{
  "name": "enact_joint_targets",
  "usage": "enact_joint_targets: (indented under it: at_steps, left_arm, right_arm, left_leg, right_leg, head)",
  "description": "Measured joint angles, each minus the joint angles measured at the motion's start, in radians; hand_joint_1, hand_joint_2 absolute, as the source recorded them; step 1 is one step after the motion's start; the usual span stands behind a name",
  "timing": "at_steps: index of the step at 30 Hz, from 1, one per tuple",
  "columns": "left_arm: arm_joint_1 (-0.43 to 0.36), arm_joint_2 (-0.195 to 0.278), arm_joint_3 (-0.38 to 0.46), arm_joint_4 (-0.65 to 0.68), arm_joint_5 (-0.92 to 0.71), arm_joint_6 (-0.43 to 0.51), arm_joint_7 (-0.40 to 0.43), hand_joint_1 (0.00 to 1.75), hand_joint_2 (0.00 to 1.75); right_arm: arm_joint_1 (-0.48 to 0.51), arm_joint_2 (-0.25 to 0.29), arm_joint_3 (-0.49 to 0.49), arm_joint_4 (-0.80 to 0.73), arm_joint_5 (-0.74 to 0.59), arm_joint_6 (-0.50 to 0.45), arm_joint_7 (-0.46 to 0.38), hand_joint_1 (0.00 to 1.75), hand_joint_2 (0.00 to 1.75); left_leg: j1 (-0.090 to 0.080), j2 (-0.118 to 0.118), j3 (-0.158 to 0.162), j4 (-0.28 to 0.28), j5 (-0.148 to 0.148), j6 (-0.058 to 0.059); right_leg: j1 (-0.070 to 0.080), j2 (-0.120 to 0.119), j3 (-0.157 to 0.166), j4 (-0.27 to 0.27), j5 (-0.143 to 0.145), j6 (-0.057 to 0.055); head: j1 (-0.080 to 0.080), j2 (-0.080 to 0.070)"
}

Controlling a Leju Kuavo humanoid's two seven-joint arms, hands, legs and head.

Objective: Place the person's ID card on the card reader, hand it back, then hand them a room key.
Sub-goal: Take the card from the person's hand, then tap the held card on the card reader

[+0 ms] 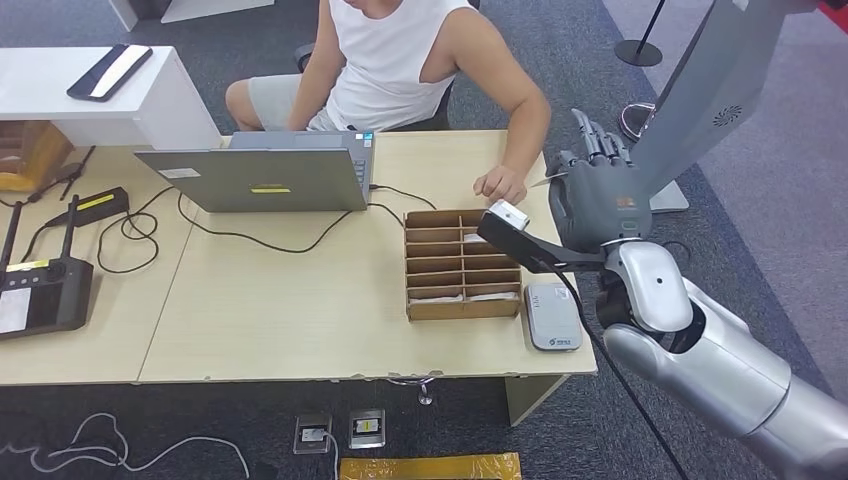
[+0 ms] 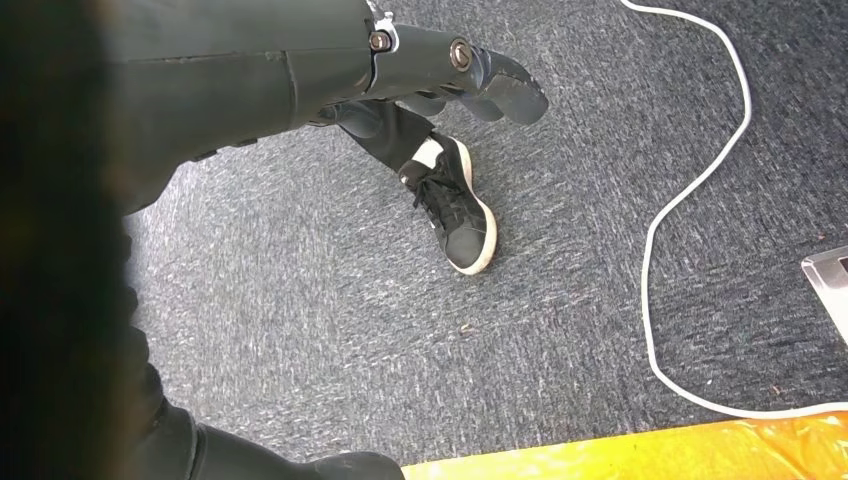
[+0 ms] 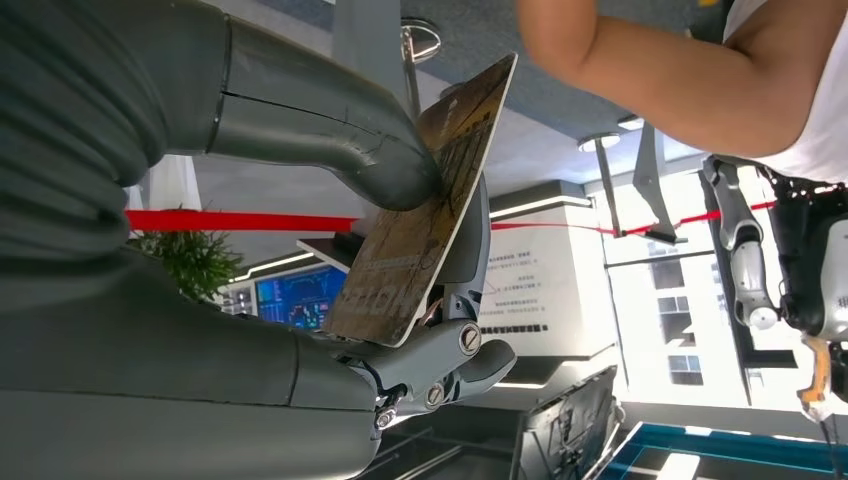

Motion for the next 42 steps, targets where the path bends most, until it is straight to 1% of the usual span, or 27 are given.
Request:
enact_joint_targets:
  at_steps: [14,19,22,28,36,42]
  left_arm:
    - [0.000,0.000,0.000,0.000,0.000,0.000,0.000,0.00,1.75]
    - [0.000,0.000,0.000,0.000,0.000,0.001,0.000,0.00,1.75]
    - [0.001,0.000,0.000,-0.001,0.000,0.002,0.000,0.00,1.75]
    - [0.006,0.000,0.000,-0.008,0.000,0.005,0.000,0.00,1.75]
    - [0.007,0.000,0.000,-0.013,0.000,0.006,-0.005,0.00,1.75]
    - [0.007,0.000,0.000,-0.017,0.000,0.006,-0.006,0.00,1.75]
  right_arm:
    - [0.000,0.011,0.023,0.034,-0.027,-0.013,-0.032,1.75,1.75]
    - [0.013,0.011,0.027,0.052,-0.068,-0.015,-0.034,1.75,1.75]
    - [0.041,0.006,0.024,0.067,-0.118,-0.033,-0.040,1.75,1.75]
    - [0.132,-0.023,-0.004,0.114,-0.208,-0.110,-0.056,1.75,1.75]
    - [0.223,-0.037,-0.023,0.182,-0.251,-0.122,-0.092,1.75,1.75]
    - [0.260,-0.033,-0.033,0.249,-0.268,-0.137,-0.110,1.75,1.75]
  left_leg:
    - [0.000,0.000,0.000,0.000,0.000,0.000]
    - [0.000,0.000,0.000,0.000,0.000,-0.001]
    - [0.000,0.001,0.001,0.000,-0.001,-0.001]
    - [0.000,0.002,0.001,0.000,-0.002,-0.002]
    - [0.001,0.004,0.001,0.000,-0.002,-0.001]
    - [0.001,0.004,0.001,0.000,-0.002,-0.001]
  right_leg:
    - [0.000,0.000,0.000,0.000,0.000,0.000]
    - [0.000,0.000,-0.001,0.000,0.000,0.000]
    - [0.000,0.001,-0.001,0.000,0.000,0.000]
    - [0.000,0.003,-0.001,0.000,0.000,0.000]
    - [0.001,0.005,-0.001,0.000,0.000,0.000]
    - [0.001,0.005,-0.001,0.000,0.000,0.000]
  head:
    - [0.000,0.000]
    - [0.000,0.000]
    - [0.000,0.000]
    - [0.000,0.000]
    - [0.000,0.000]
    - [0.000,0.000]
